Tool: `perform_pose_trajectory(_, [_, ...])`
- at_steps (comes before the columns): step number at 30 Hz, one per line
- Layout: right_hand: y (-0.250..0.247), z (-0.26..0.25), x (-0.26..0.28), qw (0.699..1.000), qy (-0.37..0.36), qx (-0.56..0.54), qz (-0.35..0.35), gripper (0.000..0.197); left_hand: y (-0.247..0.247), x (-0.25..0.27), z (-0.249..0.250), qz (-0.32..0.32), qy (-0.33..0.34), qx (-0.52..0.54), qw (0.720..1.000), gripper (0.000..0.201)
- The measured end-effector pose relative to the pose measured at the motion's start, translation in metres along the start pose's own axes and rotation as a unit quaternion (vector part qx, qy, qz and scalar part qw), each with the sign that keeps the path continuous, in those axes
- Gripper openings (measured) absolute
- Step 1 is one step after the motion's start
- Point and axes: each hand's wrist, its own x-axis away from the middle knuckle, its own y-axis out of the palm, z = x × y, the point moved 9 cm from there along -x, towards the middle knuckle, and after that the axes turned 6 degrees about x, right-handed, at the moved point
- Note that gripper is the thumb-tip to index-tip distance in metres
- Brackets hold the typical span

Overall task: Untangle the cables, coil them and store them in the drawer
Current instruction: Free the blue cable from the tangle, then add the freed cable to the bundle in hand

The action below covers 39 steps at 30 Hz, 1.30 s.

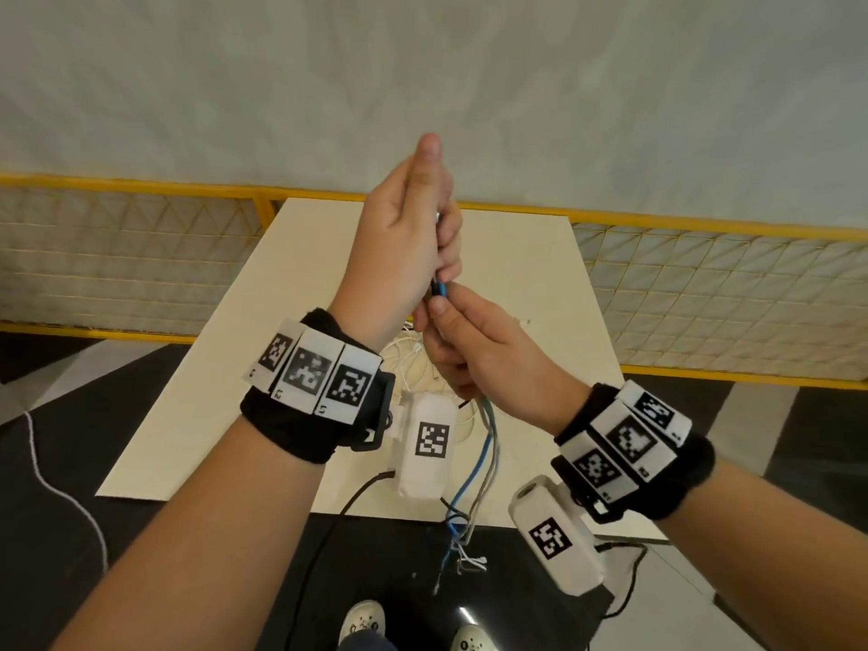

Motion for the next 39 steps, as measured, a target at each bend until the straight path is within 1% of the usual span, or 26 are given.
perform_pose_trajectory(2, [-0.003,0.004,0.001,1.000,0.001,-0.001,-0.005,0.025,-0.002,-0.002,-0.008,-0.004,-0.019,0.029,0.999,0.041])
perform_pose_trajectory(4, [-0.006,0.002,-0.001,1.000,-0.008,-0.002,0.008,0.025,-0.005,-0.001,-0.014,-0.008,-0.041,0.068,0.997,0.031])
perform_pose_trajectory(5, [-0.007,0.000,-0.002,1.000,-0.014,-0.001,0.015,0.025,-0.005,0.001,-0.021,-0.021,-0.066,0.088,0.994,0.033])
perform_pose_trajectory(6, [-0.008,-0.003,-0.005,1.000,-0.021,-0.002,0.022,0.025,-0.008,0.002,-0.031,-0.028,-0.094,0.100,0.990,0.054])
perform_pose_trajectory(7, [-0.007,-0.006,-0.007,0.999,-0.025,-0.004,0.029,0.025,-0.009,0.004,-0.036,-0.040,-0.119,0.076,0.989,0.074])
perform_pose_trajectory(8, [-0.006,-0.008,-0.010,0.999,-0.027,-0.009,0.034,0.025,-0.007,0.008,-0.039,-0.070,-0.131,0.037,0.988,0.078])
perform_pose_trajectory(9, [-0.004,-0.009,-0.014,0.999,-0.030,-0.012,0.036,0.025,-0.006,0.010,-0.039,-0.098,-0.133,-0.019,0.986,0.064])
perform_pose_trajectory(10, [-0.001,-0.010,-0.018,0.999,-0.035,-0.009,0.033,0.024,-0.006,0.010,-0.036,-0.114,-0.130,-0.053,0.984,0.048])
perform_pose_trajectory(11, [0.004,-0.010,-0.021,0.999,-0.043,0.003,0.028,0.024,-0.010,0.008,-0.033,-0.105,-0.132,-0.064,0.984,0.046])
perform_pose_trajectory(12, [0.009,-0.010,-0.025,0.998,-0.051,0.022,0.022,0.024,-0.017,0.006,-0.026,-0.079,-0.128,-0.053,0.987,0.049])
perform_pose_trajectory(14, [0.019,-0.007,-0.033,0.996,-0.062,0.064,0.019,0.022,-0.031,-0.002,-0.021,-0.030,-0.121,0.011,0.992,0.048])
perform_pose_trajectory(16, [0.027,-0.004,-0.040,0.991,-0.079,0.108,0.029,0.017,-0.039,-0.007,-0.021,-0.031,-0.117,0.047,0.991,0.046])
perform_pose_trajectory(19, [0.042,-0.004,-0.047,0.980,-0.105,0.160,0.044,0.014,-0.053,-0.011,-0.023,-0.044,-0.092,0.029,0.994,0.051])
perform_pose_trajectory(21, [0.049,0.003,-0.053,0.977,-0.103,0.181,0.052,0.017,-0.062,-0.012,-0.023,-0.047,-0.077,0.025,0.996,0.050])
perform_pose_trajectory(24, [0.062,0.017,-0.060,0.973,-0.090,0.206,0.059,0.010,-0.080,-0.015,-0.029,-0.041,-0.077,0.006,0.996,0.050])
perform_pose_trajectory(26, [0.071,0.023,-0.066,0.971,-0.088,0.216,0.057,0.011,-0.091,-0.015,-0.033,-0.039,-0.080,0.003,0.996,0.055])
perform_pose_trajectory(29, [0.083,0.032,-0.076,0.968,-0.087,0.227,0.055,0.021,-0.107,-0.016,-0.032,-0.021,-0.072,0.010,0.997,0.060])
perform_pose_trajectory(31, [0.088,0.052,-0.079,0.965,-0.069,0.248,0.044,0.010,-0.123,-0.021,-0.026,0.013,-0.061,0.029,0.998,0.060])
perform_pose_trajectory(32, [0.087,0.066,-0.078,0.962,-0.048,0.266,0.041,0.007,-0.132,-0.026,-0.022,0.034,-0.061,0.050,0.996,0.058])
perform_pose_trajectory(34, [0.082,0.097,-0.074,0.956,0.002,0.290,0.043,0.011,-0.150,-0.036,-0.016,0.076,-0.065,0.079,0.992,0.054])
perform_pose_trajectory(35, [0.081,0.108,-0.072,0.958,0.022,0.282,0.045,0.013,-0.157,-0.040,-0.016,0.091,-0.066,0.079,0.990,0.053])
perform_pose_trajectory(36, [0.082,0.118,-0.070,0.961,0.040,0.271,0.033,0.014,-0.161,-0.042,-0.017,0.098,-0.068,0.075,0.990,0.052])
perform_pose_trajectory(37, [0.089,0.125,-0.068,0.965,0.057,0.257,-0.001,0.014,-0.162,-0.042,-0.021,0.097,-0.072,0.067,0.990,0.051])
perform_pose_trajectory(38, [0.100,0.135,-0.067,0.964,0.080,0.246,-0.059,0.015,-0.161,-0.042,-0.027,0.089,-0.078,0.053,0.992,0.049])
perform_pose_trajectory(39, [0.112,0.144,-0.063,0.957,0.105,0.242,-0.124,0.023,-0.159,-0.040,-0.035,0.077,-0.089,0.034,0.993,0.047])
